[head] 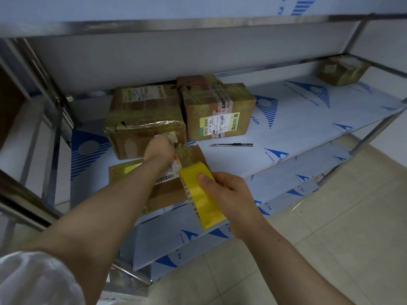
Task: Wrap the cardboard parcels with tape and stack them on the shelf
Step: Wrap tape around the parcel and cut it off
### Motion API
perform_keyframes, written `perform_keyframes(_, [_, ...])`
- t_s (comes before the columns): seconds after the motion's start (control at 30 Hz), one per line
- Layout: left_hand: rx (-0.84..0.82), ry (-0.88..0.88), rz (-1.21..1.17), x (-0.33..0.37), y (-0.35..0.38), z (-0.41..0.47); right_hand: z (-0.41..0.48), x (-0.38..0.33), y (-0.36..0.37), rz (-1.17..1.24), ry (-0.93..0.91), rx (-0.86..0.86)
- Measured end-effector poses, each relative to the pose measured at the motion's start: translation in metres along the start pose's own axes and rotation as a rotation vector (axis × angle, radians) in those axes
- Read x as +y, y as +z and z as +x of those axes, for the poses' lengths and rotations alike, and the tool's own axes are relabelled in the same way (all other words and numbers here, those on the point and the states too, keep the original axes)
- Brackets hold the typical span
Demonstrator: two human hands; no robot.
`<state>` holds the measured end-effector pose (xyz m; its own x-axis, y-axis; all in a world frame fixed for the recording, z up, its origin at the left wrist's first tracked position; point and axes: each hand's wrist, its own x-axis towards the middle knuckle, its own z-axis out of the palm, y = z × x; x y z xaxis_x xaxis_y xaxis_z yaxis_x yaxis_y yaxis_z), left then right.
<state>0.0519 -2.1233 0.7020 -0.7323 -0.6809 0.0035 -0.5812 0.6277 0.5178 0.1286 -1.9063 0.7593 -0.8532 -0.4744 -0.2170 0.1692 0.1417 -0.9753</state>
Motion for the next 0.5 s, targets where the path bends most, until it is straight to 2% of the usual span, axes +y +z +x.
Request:
perform_keyframes(0.07, [0.185, 0.166, -0.123, -0.001, 0.001, -0.009, -0.001, 0.000, -0.001, 0.001, 0.005, -0.001])
perform_keyframes(0.1, [0.206, 0.289, -0.141, 0.000, 0.002, -0.013, -0.001, -0.001, -0.001, 0.013, 0.009, -0.009])
perform_keyframes(0.17, [0.053, 0.487, -0.046, 0.002, 0.008, -0.019, -0.001, 0.000, 0.000, 0.031, 0.007, -0.026])
perform_keyframes(0.23, [-0.150, 0.490, 0.139, 0.003, 0.013, -0.019, -0.001, 0.003, 0.000, 0.028, -0.008, -0.014])
perform_keyframes(0.27, [-0.188, 0.474, 0.187, 0.003, 0.015, -0.017, -0.002, 0.005, 0.000, 0.021, -0.018, -0.004])
perform_keyframes(0.4, [-0.195, 0.460, 0.197, 0.005, 0.018, -0.011, -0.009, 0.018, -0.001, 0.083, 0.004, -0.041])
perform_keyframes(0.5, [-0.188, 0.451, 0.205, 0.005, 0.020, -0.012, -0.011, 0.025, 0.000, 0.116, -0.047, -0.028])
